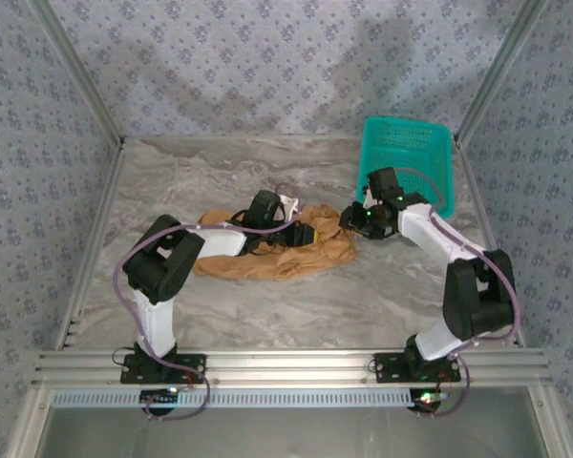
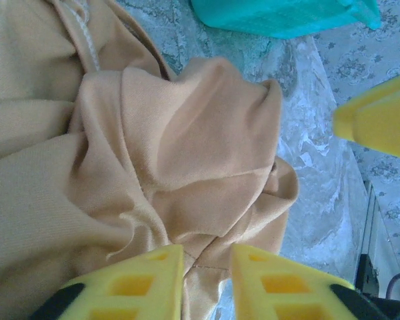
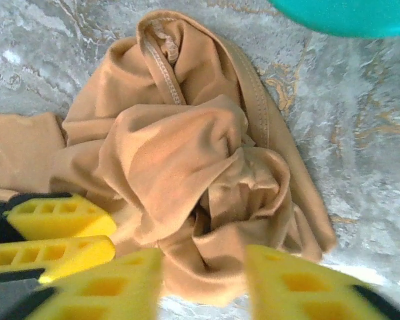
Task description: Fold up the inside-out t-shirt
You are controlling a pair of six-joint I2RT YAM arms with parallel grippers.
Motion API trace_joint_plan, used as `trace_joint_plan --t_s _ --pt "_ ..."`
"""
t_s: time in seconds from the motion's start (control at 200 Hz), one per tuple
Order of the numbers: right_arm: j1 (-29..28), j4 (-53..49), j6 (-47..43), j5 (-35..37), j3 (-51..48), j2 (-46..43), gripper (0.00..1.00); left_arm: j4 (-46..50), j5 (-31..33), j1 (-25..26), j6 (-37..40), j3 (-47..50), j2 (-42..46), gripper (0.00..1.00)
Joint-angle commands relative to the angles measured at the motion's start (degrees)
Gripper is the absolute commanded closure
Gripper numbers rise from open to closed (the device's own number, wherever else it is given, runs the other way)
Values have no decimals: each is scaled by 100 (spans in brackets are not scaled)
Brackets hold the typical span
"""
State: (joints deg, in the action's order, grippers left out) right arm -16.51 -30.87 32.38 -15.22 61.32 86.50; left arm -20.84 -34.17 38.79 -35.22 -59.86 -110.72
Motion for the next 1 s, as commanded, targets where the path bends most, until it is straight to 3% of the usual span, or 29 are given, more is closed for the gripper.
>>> trace_joint_plan --t_s 0.0,0.095,0.51,0.994 --pt "-194 -332 -78 670 -186 -237 80 -196 -172 32 120 -62 75 69" --pt "-292 -96 57 837 -408 -242 94 -168 -164 30 165 -83 121 67" --pt "-621 322 295 955 -105 578 83 -7 -118 32 202 9 271 67" --pt "-636 142 261 948 184 574 76 -76 -155 30 167 68 253 68"
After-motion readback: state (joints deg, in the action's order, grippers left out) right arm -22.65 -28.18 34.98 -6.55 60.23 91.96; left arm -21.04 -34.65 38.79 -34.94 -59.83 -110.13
